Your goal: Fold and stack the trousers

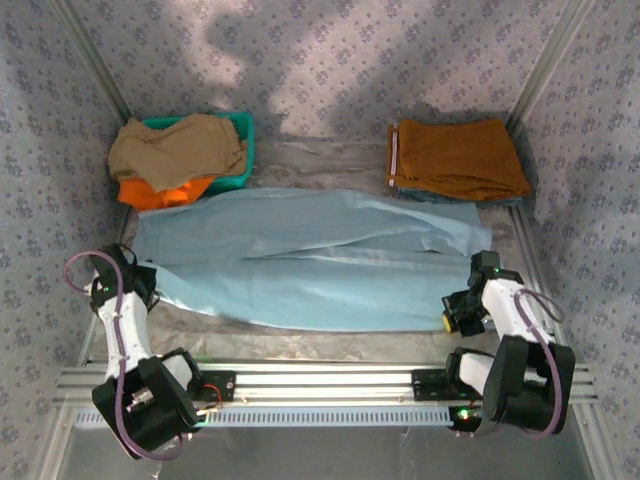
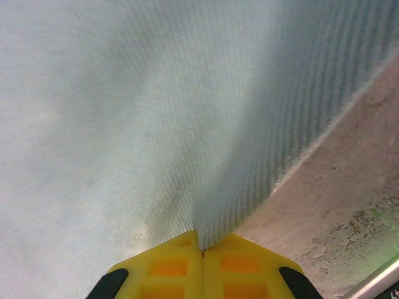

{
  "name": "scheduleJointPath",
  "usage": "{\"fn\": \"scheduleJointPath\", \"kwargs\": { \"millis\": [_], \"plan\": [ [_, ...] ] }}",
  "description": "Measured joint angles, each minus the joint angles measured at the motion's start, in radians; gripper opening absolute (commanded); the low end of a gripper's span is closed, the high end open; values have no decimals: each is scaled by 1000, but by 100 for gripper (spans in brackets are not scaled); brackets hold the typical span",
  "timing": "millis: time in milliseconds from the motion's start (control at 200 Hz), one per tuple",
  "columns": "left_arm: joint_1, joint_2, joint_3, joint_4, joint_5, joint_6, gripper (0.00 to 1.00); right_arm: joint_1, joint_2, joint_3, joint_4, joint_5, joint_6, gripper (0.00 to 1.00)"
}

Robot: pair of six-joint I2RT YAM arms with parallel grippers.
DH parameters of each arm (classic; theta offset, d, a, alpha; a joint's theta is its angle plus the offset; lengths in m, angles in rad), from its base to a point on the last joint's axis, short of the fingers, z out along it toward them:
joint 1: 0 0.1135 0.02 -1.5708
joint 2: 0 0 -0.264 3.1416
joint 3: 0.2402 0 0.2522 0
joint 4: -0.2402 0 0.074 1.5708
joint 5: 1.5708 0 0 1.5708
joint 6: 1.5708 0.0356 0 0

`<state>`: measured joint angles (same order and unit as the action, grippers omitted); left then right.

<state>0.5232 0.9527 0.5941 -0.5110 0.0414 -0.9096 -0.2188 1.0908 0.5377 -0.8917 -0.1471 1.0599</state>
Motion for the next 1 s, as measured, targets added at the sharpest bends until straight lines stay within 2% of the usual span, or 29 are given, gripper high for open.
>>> {"fn": "scheduleJointPath", "kwargs": {
  "millis": [215, 505, 630, 755, 999],
  "plan": [
    [-3, -55, 151, -87, 67, -1, 0, -6, -205, 213, -56, 1, -124, 0],
    [-7, -115, 450, -214, 112, 0, 0, -17, -231, 545, -103, -4, -269, 0],
    [33, -158, 533, -277, 124, 14, 0, -23, -277, 569, -132, -11, -309, 0],
    [93, -217, 544, -351, 123, 35, 0, -26, -354, 569, -196, -24, -348, 0],
    [100, -291, 553, -501, 67, 75, 0, -9, -491, 568, -331, -20, -432, 0]
  ]
}}
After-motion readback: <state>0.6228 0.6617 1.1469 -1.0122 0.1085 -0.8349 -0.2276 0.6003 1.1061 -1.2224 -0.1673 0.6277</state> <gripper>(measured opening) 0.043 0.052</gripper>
